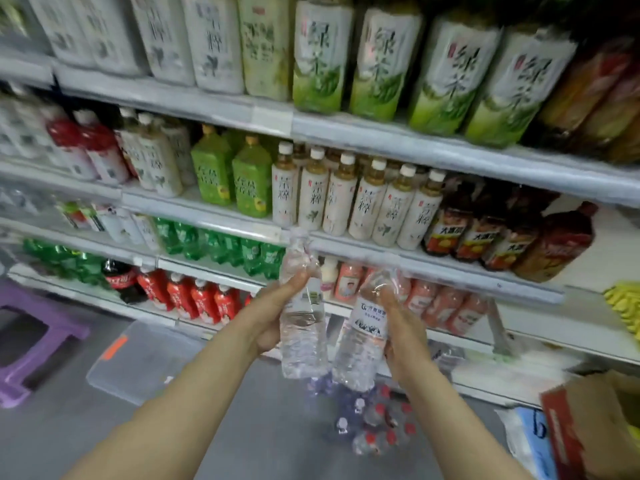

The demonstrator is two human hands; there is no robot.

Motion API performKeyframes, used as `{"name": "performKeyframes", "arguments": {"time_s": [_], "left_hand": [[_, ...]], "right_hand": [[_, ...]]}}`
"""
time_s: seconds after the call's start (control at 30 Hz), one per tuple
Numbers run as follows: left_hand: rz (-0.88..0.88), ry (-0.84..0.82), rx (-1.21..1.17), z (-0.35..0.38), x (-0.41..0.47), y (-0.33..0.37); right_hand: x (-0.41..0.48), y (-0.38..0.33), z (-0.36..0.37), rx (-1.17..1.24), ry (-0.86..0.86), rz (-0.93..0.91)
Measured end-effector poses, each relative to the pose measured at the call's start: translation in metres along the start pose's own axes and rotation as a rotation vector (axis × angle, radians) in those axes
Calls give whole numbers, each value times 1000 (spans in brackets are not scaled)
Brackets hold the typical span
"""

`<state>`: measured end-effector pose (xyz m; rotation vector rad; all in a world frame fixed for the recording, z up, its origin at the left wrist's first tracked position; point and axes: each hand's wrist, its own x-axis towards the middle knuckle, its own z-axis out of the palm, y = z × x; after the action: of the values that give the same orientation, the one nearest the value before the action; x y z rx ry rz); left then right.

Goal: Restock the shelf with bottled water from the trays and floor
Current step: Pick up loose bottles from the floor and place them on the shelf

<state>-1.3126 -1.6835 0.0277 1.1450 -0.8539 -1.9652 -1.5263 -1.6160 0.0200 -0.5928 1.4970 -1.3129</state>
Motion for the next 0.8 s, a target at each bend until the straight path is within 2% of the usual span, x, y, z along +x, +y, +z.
{"name": "performKeyframes", "arguments": {"time_s": [0.27,0.53,0.67,0.8], "left_hand": [[337,-24,20,45,-45,159],[541,-182,95,18,-43,300],[616,-230,88,-3,-39,363],[635,-335,73,-22,-30,411]], "right_hand": [[-25,-179,63,-68,-39,-427],[-47,-359,152,-83,-95,-901],[-52,-440,210,-46,-145,-1015],[-11,-497,255,78,-127,-1070]]}}
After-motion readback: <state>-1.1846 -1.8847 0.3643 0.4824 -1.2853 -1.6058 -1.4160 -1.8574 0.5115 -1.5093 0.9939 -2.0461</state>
